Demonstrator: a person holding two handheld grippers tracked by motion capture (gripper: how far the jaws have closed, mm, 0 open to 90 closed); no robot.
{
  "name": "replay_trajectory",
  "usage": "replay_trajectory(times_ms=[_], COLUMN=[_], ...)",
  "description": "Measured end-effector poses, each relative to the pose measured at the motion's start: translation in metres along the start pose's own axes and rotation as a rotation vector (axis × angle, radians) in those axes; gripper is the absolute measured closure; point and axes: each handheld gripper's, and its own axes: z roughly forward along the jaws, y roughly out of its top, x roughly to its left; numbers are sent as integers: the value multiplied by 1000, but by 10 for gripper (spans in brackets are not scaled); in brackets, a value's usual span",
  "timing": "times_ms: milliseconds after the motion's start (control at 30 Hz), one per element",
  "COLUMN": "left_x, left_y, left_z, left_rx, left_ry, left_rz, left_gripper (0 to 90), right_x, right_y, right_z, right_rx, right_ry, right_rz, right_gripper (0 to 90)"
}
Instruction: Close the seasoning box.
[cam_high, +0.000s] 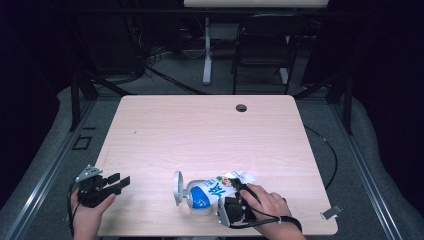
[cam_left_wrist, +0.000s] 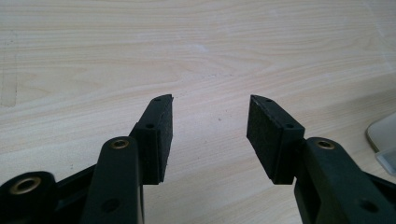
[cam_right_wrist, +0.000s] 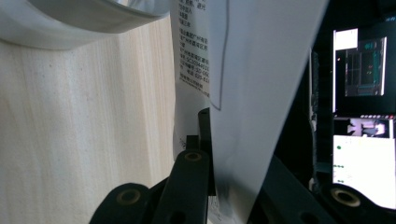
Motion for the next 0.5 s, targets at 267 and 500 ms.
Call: replay_trajectory(times_ms=[267,500], left_x=[-4,-7], left_y=[1,1], left_z=[-1,-1], left_rx=[1,-2], left_ry=[-5,-7], left_rz=[15,26], left_gripper=[509,507], right_x=[0,-3], right_y=[-9,-15], right_z=[-1,0], right_rx=[-25,-58], right_ry=[24,47], right_rz=[113,252], right_gripper=[900,900])
